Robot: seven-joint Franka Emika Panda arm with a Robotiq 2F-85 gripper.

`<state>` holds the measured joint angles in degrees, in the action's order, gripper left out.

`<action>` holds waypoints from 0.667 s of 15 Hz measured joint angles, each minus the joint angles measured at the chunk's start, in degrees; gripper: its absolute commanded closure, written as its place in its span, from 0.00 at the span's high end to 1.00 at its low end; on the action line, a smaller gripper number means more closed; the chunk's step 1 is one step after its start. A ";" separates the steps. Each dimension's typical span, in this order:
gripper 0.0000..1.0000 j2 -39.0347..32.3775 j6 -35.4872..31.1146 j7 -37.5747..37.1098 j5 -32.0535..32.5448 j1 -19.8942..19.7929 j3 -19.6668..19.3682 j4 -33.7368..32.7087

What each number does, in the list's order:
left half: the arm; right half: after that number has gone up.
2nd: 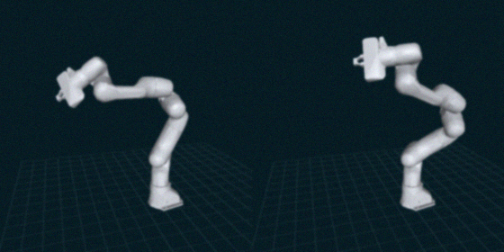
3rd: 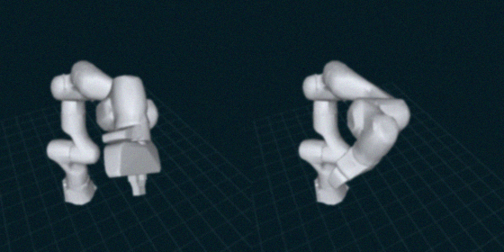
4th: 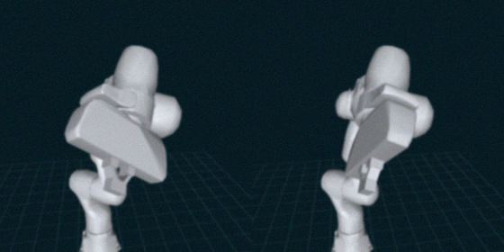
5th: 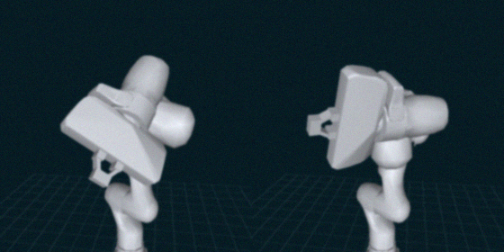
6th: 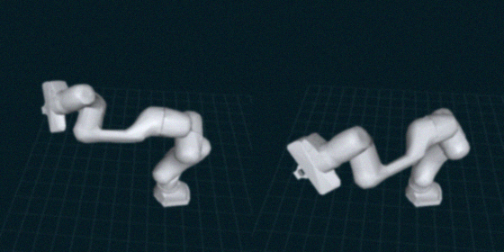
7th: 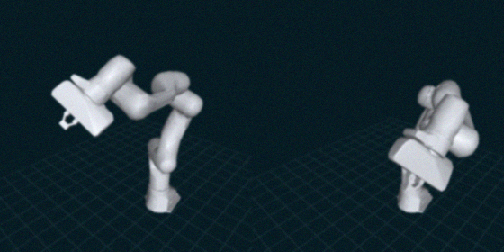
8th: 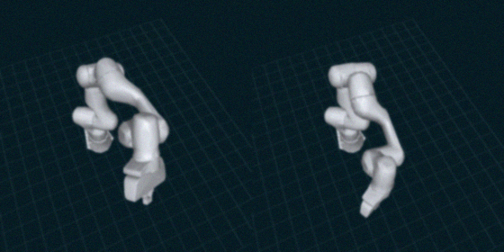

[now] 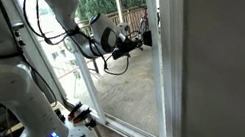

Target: Slide the door to the side to open it

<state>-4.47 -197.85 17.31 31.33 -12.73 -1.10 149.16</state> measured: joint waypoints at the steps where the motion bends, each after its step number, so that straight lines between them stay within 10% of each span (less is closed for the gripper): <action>1: 1.00 0.54 0.00 -0.55 0.10 -0.10 0.24 -0.13; 10: 1.00 5.09 0.00 -5.52 0.11 -0.58 0.19 -1.61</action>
<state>0.62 -197.86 11.80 31.44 -13.31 -0.91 147.55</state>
